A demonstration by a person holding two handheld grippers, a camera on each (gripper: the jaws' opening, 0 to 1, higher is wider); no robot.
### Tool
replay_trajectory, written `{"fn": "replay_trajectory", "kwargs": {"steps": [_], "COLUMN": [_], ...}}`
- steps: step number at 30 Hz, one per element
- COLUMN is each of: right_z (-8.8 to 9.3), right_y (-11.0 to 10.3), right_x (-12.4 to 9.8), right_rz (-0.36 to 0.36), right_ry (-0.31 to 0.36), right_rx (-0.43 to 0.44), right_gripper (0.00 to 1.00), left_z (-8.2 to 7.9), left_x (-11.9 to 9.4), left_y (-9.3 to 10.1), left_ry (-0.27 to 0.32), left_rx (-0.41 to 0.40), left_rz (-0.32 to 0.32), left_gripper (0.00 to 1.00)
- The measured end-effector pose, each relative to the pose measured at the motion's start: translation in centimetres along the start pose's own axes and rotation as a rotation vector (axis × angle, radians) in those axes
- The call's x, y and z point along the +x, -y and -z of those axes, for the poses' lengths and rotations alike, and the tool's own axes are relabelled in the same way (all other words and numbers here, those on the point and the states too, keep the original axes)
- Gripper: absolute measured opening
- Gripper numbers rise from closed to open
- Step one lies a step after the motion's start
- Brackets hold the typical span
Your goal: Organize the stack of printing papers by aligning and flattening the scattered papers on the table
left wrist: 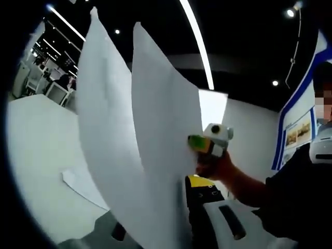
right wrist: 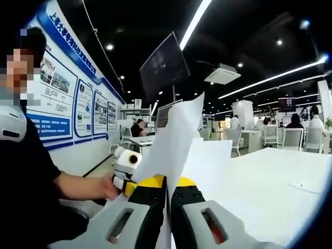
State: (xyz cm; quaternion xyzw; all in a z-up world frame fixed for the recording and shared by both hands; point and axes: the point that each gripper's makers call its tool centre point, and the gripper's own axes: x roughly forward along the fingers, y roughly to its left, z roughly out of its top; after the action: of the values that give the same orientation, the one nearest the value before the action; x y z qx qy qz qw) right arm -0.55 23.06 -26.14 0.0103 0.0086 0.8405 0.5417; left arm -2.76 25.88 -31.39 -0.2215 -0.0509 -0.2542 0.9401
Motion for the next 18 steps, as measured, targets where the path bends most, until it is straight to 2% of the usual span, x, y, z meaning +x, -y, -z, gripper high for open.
{"fn": "replay_trajectory", "kwargs": {"steps": [9,18], "right_z": [0.9,0.5], "right_y": [-0.5,-0.3], "right_x": [1.1,1.4], "right_rz": [-0.018,-0.018], "right_ry": [-0.007,0.006], "right_rx": [0.023,0.032], "right_gripper": [0.0,0.0], "left_z": [0.0,0.1], "left_x": [0.0,0.0], "left_y": [0.1,0.2], "left_ry": [-0.001,-0.002], "left_rx": [0.002,0.004], "left_rz": [0.001,0.001], "left_gripper": [0.16,0.16]}}
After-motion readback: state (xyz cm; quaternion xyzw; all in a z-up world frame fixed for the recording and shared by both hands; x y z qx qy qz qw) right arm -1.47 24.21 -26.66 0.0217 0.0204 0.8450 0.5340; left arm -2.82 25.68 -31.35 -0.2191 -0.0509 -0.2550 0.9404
